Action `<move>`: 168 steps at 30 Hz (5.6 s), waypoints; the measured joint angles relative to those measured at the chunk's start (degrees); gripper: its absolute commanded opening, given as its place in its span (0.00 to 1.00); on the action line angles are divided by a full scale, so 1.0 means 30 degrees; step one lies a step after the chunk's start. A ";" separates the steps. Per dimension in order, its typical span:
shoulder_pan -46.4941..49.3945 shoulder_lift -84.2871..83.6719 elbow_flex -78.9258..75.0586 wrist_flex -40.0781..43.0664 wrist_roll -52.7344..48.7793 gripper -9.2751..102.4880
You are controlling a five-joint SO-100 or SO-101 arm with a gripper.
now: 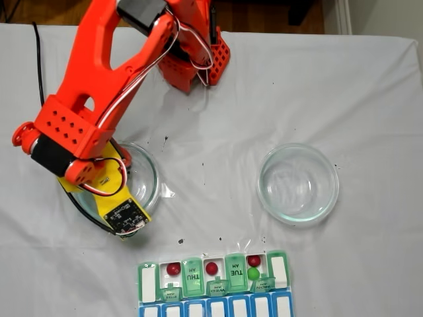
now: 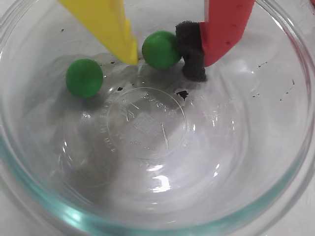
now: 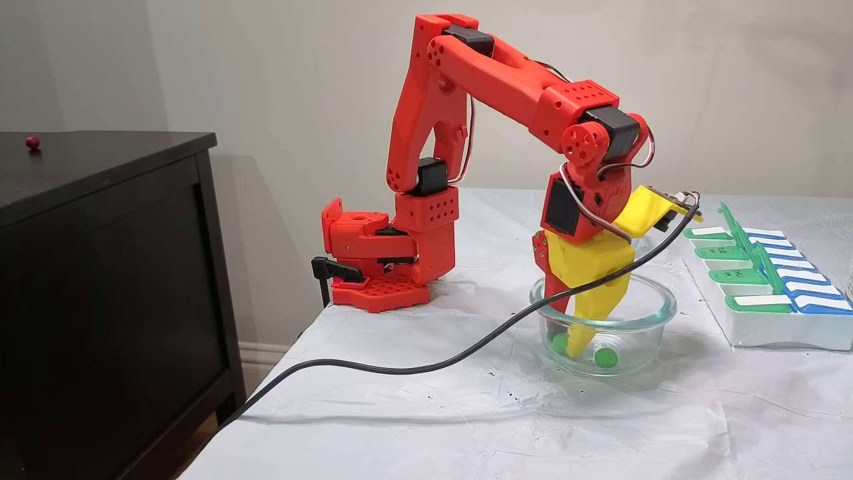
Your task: Sort medicines into box.
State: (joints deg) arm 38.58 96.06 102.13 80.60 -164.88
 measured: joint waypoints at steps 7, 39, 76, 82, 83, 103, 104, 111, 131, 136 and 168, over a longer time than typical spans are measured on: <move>0.0498 0.0000 -0.0967 0.0732 -0.0732 0.22; 0.1611 0.2520 0.2490 -0.2754 -0.2021 0.20; 0.0674 0.2725 0.3428 -0.3867 0.1172 0.22; 0.0293 0.2813 0.3428 -0.4629 0.4014 0.22; 0.0293 0.2930 0.3545 -0.4746 0.4482 0.22; -0.0469 0.4072 0.5684 -0.7559 0.9785 0.21; -0.0557 0.4072 0.5684 -0.7559 1.0107 0.21; -0.0908 0.4277 0.6211 -0.8730 1.2568 0.20; -0.2080 0.4687 0.6914 -0.9990 1.6494 0.21; -0.2227 0.4980 0.7500 -1.0869 1.7461 0.21; -0.2988 0.5859 0.9082 -1.2656 1.8955 0.23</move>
State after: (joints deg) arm 29.62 113.64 129.38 42.63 -108.02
